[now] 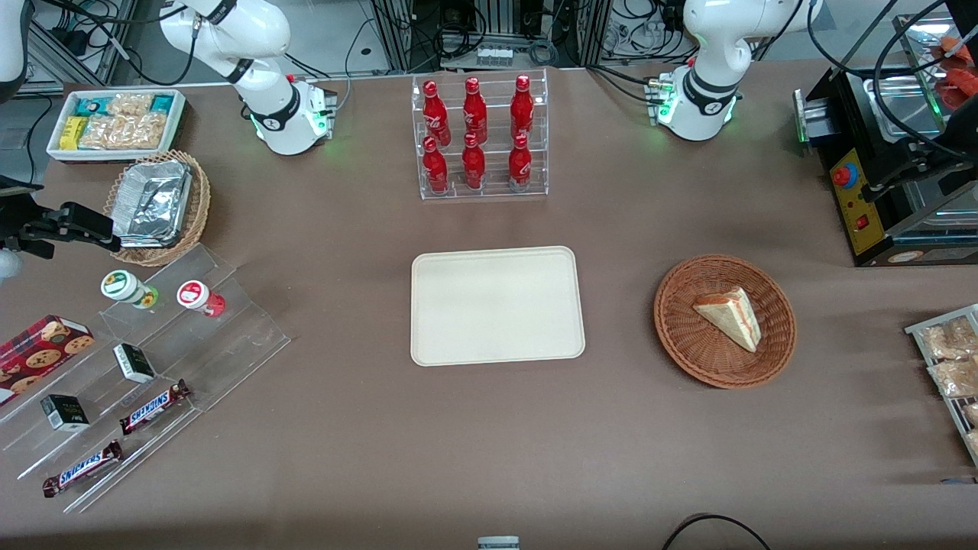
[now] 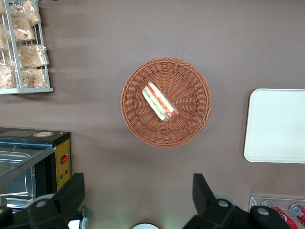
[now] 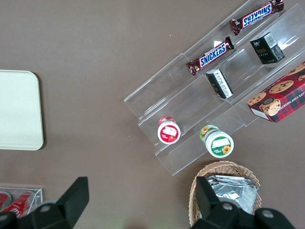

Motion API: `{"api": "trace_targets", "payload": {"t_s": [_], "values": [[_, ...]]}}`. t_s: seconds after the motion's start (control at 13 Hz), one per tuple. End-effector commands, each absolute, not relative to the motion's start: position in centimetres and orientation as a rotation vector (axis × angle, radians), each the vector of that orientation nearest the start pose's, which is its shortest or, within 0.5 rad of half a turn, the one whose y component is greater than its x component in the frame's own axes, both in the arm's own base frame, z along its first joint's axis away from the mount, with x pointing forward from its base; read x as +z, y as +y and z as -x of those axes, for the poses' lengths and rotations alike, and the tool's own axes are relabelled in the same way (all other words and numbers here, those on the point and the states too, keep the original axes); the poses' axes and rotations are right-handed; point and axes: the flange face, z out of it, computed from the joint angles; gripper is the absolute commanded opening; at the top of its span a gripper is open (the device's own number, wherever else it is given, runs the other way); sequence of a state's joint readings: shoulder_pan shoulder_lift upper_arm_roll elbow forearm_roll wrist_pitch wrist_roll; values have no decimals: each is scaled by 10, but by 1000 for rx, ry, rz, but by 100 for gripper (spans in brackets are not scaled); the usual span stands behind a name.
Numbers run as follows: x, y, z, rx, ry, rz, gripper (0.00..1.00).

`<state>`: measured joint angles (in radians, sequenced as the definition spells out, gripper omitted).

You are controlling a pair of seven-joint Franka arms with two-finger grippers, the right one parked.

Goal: Place sandwich from basket to tray
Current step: 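Move the left gripper over the wrapped sandwich in the wicker basket and lower it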

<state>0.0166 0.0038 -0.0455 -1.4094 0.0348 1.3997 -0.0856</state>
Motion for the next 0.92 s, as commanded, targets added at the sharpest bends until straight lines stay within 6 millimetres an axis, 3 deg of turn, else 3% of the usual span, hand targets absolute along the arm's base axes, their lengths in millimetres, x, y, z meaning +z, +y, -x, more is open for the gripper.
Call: {"api": "trace_targets", "payload": {"t_s": [0.0,0.31,0.62,0.85], "values": [[682,-10,-535,-2,-57,3114,100],[672,-8,-542,19,-58,3104,100],[649,-8,-555,60,-67,3108,100],[594,-7,-562,77,-77,3108,100]]}}
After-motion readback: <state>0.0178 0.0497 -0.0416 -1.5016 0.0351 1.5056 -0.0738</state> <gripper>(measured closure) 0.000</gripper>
